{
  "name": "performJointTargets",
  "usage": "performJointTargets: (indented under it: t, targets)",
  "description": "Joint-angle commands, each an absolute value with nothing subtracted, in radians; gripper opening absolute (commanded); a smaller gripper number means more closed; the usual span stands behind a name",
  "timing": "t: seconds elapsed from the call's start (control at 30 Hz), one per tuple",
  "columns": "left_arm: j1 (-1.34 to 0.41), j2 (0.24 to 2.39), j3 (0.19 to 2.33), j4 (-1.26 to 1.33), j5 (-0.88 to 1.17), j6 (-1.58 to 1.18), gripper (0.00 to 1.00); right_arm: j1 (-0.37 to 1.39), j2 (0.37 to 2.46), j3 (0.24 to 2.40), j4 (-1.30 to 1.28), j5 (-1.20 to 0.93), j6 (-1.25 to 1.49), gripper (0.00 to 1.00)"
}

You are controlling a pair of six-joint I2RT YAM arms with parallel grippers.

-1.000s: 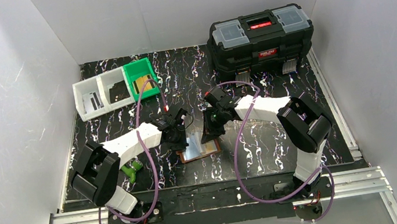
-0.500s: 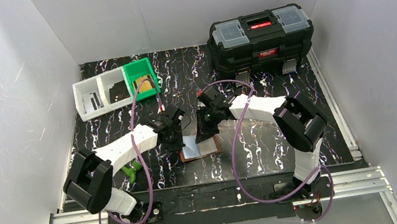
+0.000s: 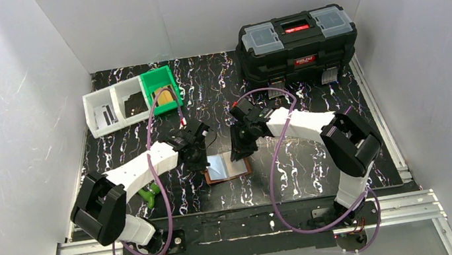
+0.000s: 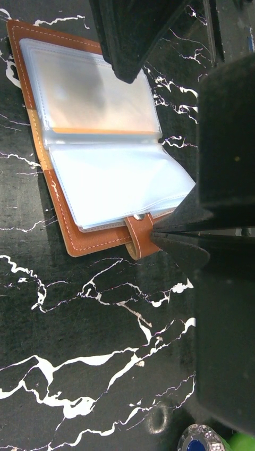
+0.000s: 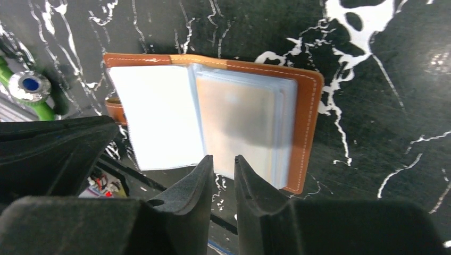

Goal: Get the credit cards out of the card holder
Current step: Remove the credit card from the card holder.

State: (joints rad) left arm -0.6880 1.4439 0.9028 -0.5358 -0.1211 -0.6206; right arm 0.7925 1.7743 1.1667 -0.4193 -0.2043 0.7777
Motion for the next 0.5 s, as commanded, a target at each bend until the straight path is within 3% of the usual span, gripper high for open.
performJointTargets:
  t: [0.0,0.47]
  targets:
    - [-0.682,1.450,0.907,-0.548,-0.141,-0.614,0.00,0.796,1.773,1.169,-0.466,-0.153,0.757,0.25]
    - [-0.682,1.536,0.878,-0.467,-0.086,-0.619,0.00,0.822,1.882,1.240,-0.484,-0.188,0.743,0.18]
